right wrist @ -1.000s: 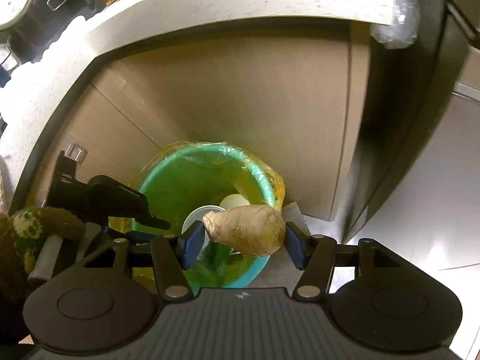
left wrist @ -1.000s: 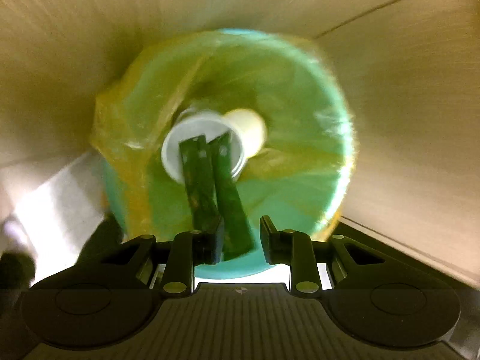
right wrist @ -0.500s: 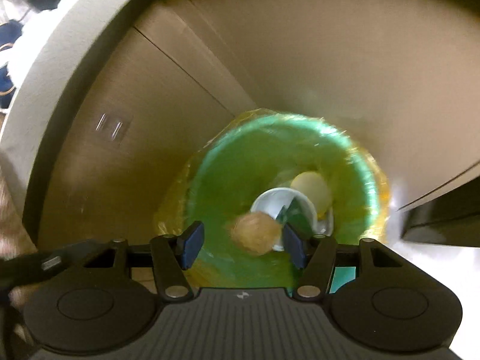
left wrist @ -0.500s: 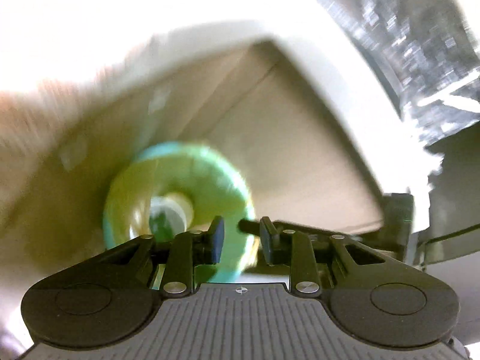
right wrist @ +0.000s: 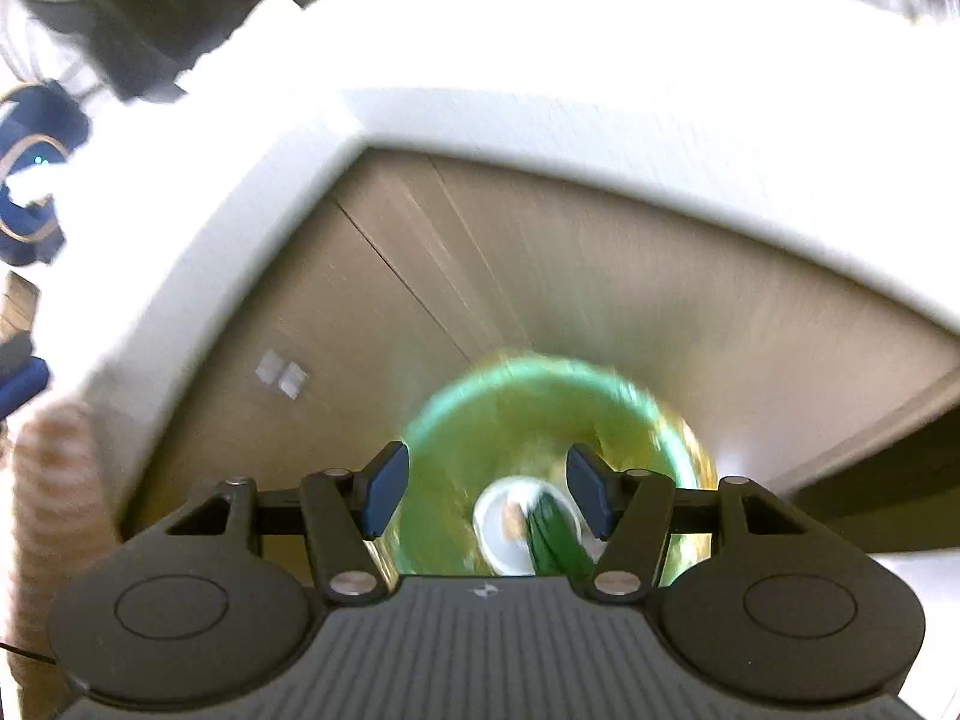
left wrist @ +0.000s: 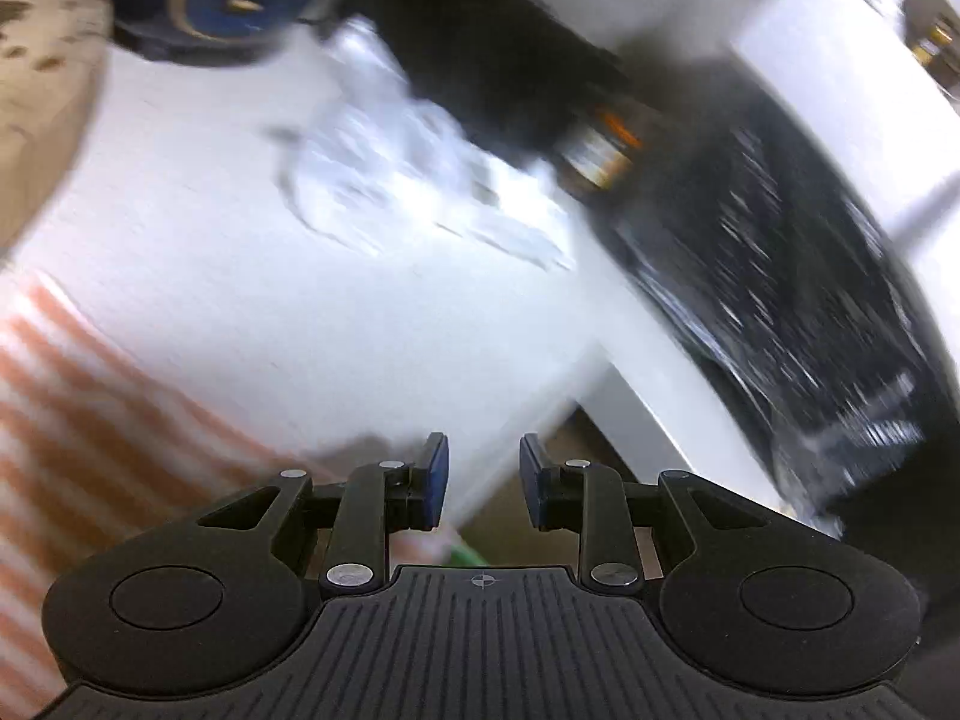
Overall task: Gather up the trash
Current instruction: 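Move both tools back up to the counter toward the plastic bag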
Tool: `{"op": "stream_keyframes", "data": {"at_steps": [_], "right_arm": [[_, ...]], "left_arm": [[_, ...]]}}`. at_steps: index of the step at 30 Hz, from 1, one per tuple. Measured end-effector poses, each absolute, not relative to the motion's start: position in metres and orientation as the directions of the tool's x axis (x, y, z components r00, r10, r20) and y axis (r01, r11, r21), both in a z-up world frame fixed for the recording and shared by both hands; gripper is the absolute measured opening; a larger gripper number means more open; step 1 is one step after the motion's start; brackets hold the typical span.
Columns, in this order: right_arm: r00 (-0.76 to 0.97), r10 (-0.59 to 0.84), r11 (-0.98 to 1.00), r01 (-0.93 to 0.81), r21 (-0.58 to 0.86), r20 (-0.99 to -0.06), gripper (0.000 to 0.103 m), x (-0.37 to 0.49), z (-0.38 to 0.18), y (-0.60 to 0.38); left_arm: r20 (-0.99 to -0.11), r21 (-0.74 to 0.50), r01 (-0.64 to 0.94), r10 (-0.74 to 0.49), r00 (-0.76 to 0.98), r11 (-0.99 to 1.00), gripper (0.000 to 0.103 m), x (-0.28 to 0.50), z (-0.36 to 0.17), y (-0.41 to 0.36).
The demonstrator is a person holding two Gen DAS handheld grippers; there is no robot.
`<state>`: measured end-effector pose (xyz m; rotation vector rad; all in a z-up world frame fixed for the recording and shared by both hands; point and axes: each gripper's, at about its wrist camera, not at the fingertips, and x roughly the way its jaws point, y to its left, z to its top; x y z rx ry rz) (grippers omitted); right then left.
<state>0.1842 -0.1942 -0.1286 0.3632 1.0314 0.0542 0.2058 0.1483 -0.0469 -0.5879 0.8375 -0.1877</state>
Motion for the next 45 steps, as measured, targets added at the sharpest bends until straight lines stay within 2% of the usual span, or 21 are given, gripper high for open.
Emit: {"op": "stream_keyframes", "data": {"at_steps": [3, 6, 10, 14, 18, 21, 27, 28, 29, 31, 33, 34, 38, 45], "right_arm": [[0.555, 0.219, 0.964, 0.005, 0.266, -0.803, 0.059, 0.193, -0.089, -0.163], [0.627, 0.208, 0.978, -0.148, 0.148, -0.751, 0.059, 0.202, -0.049, -0.111], [0.732, 0.211, 0.966, -0.258, 0.023, -0.648, 0.064, 0.217, -0.01, -0.056], [0.731, 0.285, 0.938, -0.345, 0.024, -0.62, 0.064, 0.251, 0.006, -0.029], [0.717, 0.309, 0.932, -0.358, 0.05, -0.625, 0.064, 0.296, 0.014, -0.012], [0.684, 0.345, 0.916, -0.395, 0.07, -0.643, 0.065, 0.335, 0.007, 0.001], [0.618, 0.268, 0.889, -0.454, -0.058, -0.739, 0.064, 0.402, -0.032, 0.044], [0.6, 0.272, 0.887, -0.46, -0.046, -0.752, 0.059, 0.408, -0.039, 0.045], [0.587, 0.284, 0.884, -0.467, -0.032, -0.758, 0.045, 0.411, -0.044, 0.045], [0.566, 0.308, 0.872, -0.489, -0.011, -0.765, 0.028, 0.41, -0.048, 0.04], [0.565, 0.327, 0.867, -0.499, 0.002, -0.758, 0.018, 0.4, -0.045, 0.03], [0.554, 0.359, 0.858, -0.513, 0.031, -0.752, 0.009, 0.391, -0.041, 0.021], [0.523, 0.439, 0.835, -0.537, 0.117, -0.73, 0.008, 0.352, -0.032, -0.014], [0.545, 0.419, 0.861, -0.493, 0.126, -0.726, 0.009, 0.312, -0.03, -0.056]], "left_arm": [[-0.634, -0.505, -0.1, -0.29, 0.717, 0.857, 0.029, 0.214, -0.037, 0.167], [-0.563, -0.485, -0.084, -0.237, 0.792, 0.871, 0.029, 0.214, -0.03, 0.184], [-0.518, -0.549, -0.072, -0.272, 0.811, 0.833, 0.029, 0.22, -0.033, 0.199], [-0.527, -0.568, -0.04, -0.326, 0.785, 0.822, 0.029, 0.218, -0.043, 0.202], [-0.542, -0.602, -0.016, -0.393, 0.743, 0.798, 0.029, 0.213, -0.056, 0.2], [-0.543, -0.594, -0.007, -0.395, 0.741, 0.804, 0.029, 0.21, -0.06, 0.194], [-0.543, -0.603, -0.09, -0.325, 0.775, 0.793, 0.029, 0.2, -0.054, 0.191], [-0.547, -0.589, -0.098, -0.307, 0.779, 0.802, 0.029, 0.2, -0.051, 0.19], [-0.556, -0.572, -0.114, -0.282, 0.782, 0.812, 0.029, 0.2, -0.049, 0.19], [-0.569, -0.561, -0.153, -0.245, 0.785, 0.814, 0.029, 0.199, -0.047, 0.192], [-0.578, -0.55, -0.176, -0.22, 0.786, 0.816, 0.029, 0.2, -0.046, 0.194], [-0.584, -0.538, -0.183, -0.208, 0.785, 0.823, 0.029, 0.202, -0.046, 0.194], [-0.588, -0.511, -0.158, -0.21, 0.781, 0.845, 0.029, 0.218, -0.043, 0.187], [-0.567, -0.49, -0.04, -0.283, 0.774, 0.871, 0.029, 0.252, -0.032, 0.16]]}}
